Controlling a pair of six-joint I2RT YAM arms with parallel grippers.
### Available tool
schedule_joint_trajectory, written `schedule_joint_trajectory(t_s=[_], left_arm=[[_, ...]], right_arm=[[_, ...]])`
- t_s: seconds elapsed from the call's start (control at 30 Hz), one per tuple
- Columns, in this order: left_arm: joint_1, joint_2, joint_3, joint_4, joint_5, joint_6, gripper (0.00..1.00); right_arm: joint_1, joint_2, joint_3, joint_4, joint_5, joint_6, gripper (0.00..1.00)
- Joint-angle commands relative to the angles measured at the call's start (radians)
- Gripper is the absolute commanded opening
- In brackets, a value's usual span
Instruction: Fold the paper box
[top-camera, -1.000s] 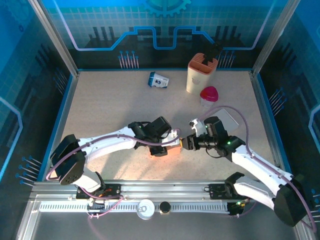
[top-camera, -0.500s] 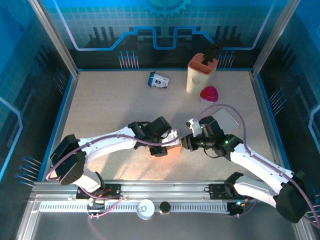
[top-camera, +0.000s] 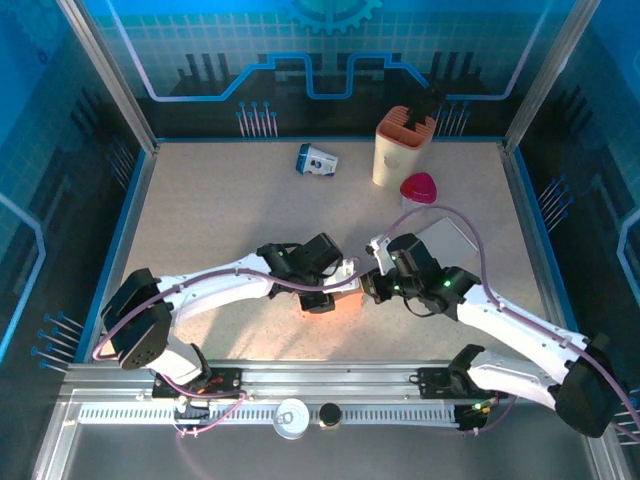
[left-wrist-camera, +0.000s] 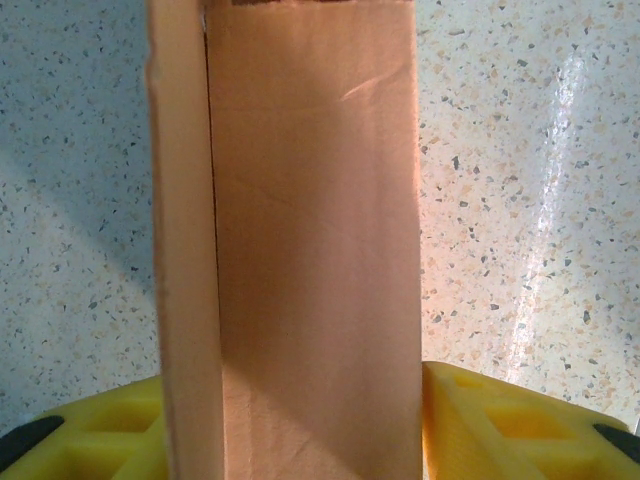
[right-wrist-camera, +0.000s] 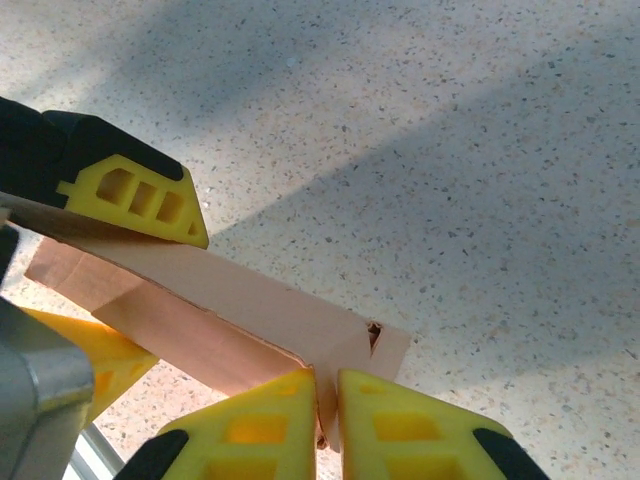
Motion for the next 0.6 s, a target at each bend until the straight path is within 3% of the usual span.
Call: schedule_joint_trajectory(t_s=[0.0,0.27,0.57], left_arm=[[0.008,0.015,0.019,-0.01,0.028,0.01,0.51],[0.008,0.019,0.022,-0.011,0.03,0.01,0.5],[0.008,0.02,0.025,-0.01,0.027,0.009,0.5]], right_arm=[[0.028,0.006,0.034,-0.037,0.083,-0.007,0.13],[0.063,0.023,0.045,-0.047,0.139,0.002,0.17],[0.078,0.04,0.058,-0.049,0.167,0.017,0.11]])
